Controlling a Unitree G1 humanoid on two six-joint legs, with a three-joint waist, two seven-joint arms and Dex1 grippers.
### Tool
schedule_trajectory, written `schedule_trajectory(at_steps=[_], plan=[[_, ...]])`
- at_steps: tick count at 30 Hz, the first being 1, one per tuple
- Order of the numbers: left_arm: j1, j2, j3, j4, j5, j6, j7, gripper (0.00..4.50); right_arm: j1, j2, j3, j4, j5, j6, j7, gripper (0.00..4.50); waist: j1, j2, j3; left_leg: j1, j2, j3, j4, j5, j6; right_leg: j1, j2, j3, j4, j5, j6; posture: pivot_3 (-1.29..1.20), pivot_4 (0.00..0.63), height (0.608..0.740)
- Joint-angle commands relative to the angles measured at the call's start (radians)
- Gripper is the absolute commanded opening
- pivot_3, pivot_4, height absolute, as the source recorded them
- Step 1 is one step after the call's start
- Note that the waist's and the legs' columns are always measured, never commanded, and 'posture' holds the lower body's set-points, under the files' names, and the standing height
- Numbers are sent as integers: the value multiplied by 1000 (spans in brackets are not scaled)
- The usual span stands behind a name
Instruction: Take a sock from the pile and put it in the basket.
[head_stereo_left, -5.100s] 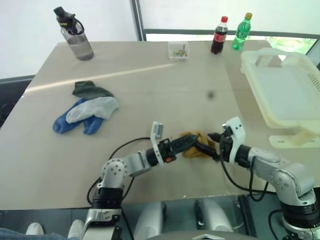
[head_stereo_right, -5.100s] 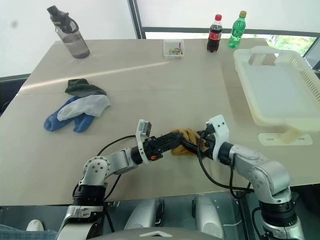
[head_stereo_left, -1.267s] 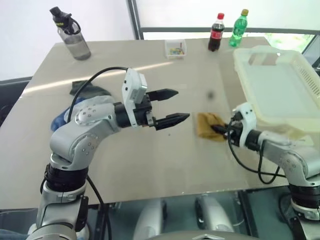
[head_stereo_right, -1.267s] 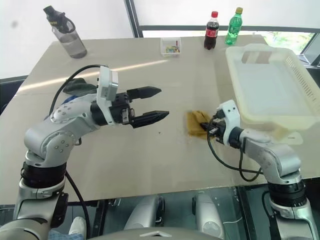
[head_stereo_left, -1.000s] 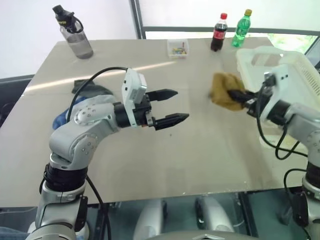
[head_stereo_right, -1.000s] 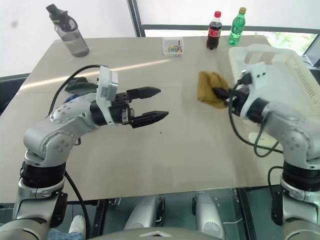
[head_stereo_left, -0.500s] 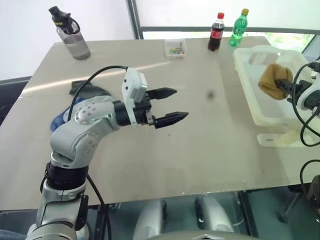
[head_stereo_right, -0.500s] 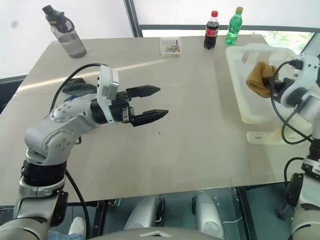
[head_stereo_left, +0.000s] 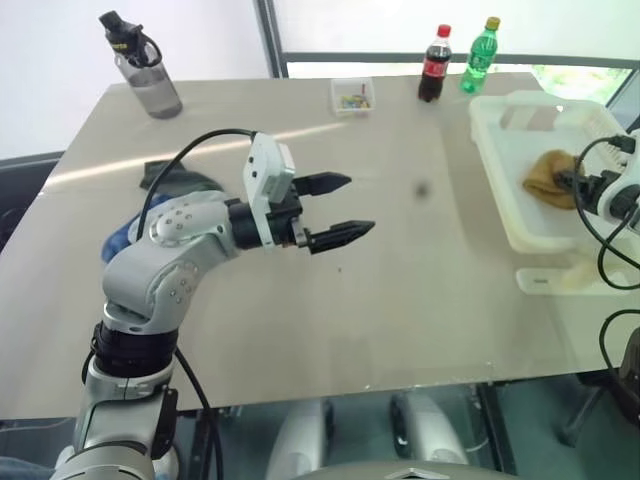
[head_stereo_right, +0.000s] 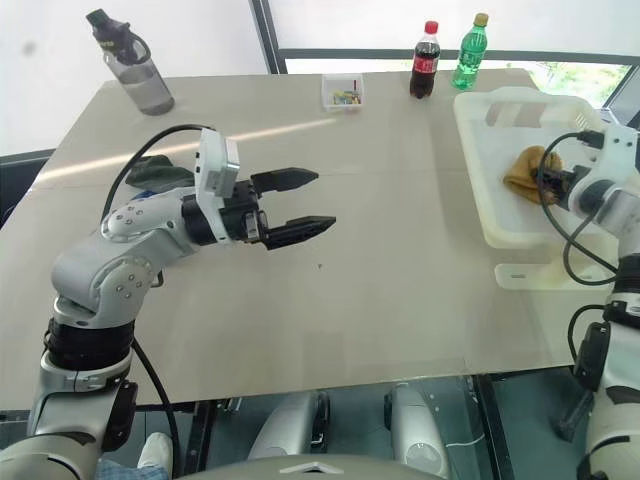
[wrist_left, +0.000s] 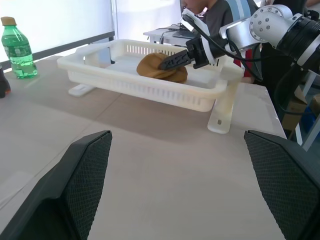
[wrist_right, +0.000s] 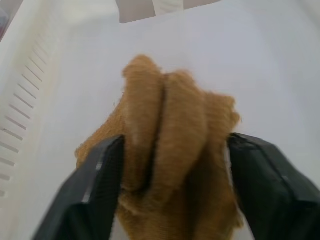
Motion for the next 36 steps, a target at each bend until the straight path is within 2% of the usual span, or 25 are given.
schedule_trajectory(at_steps=[1, 5, 10, 14, 18, 20, 23, 30, 33, 36], plan=[[-3, 7, 9, -21, -4, -9, -7, 4500, -19, -43, -12, -50, -10, -17, 22, 3875, 0, 0, 0, 0, 0, 0, 0, 0, 0, 0, 0, 0, 0, 0, 0, 0, 150, 740], [4, 13, 14, -24, -1, -12, -7, 4500, 5, -69, -9, -111, -22, -46, 64, 3875, 1, 0, 0, 0, 0, 0, 0, 0, 0, 0, 0, 0, 0, 0, 0, 0, 150, 740], [42, 31, 28, -40, 11, -26, -4, 4500, 111, -114, 4, -366, 43, -76, 259, 3875, 0, 0, 0, 0, 0, 0, 0, 0, 0, 0, 0, 0, 0, 0, 0, 0, 150, 740], [132, 84, 79, -81, 3, -12, 5, 4500, 306, -115, -4, -664, 165, -23, 394, 3875, 2, 0, 0, 0, 1, -1, 0, 0, 0, 0, 0, -1, 0, 0, 0, 0, 150, 740], [228, 126, 130, -139, -17, -3, 16, 4500, 498, -51, -48, -904, 344, 42, 439, 3875, 5, 0, 0, 0, 2, -2, 0, 0, 0, 0, 0, -1, 1, 0, 0, 0, 150, 740], [306, 141, 173, -181, -23, 5, 31, 4500, 623, -22, -65, -1017, 378, 8, 464, 3875, 7, 0, 0, 0, 2, -2, 0, 0, 0, 0, 0, -1, 1, 0, 0, 0, 150, 740], [442, 164, 254, -237, -28, 18, 53, 4500, 740, -34, -120, -1057, 386, -43, 507, 3875, 7, 0, 0, 0, 4, -2, 0, 0, 0, 1, -1, -1, 0, 0, 0, 0, 150, 740], [721, 181, 455, -339, -52, 22, 55, 4500, 1004, -93, -216, -1043, 317, -234, 725, 3875, 8, -1, 0, 6, 5, 0, 2, 0, 0, 6, 1, -2, 0, -4, -2, 0, 150, 740], [798, 171, 532, -372, -63, 17, 63, 4500, 1058, -97, -231, -1013, 292, -299, 772, 3875, 6, -2, 1, 18, 6, 2, 0, 0, 0, 16, 1, 0, -2, -6, 0, 0, 150, 740], [841, 165, 596, -389, -81, 15, 67, 4500, 1064, -96, -254, -996, 309, -315, 782, 3875, 5, -4, 1, 19, 7, 3, 0, 0, 0, 17, 1, 1, -1, -6, 0, 0, 150, 740]])
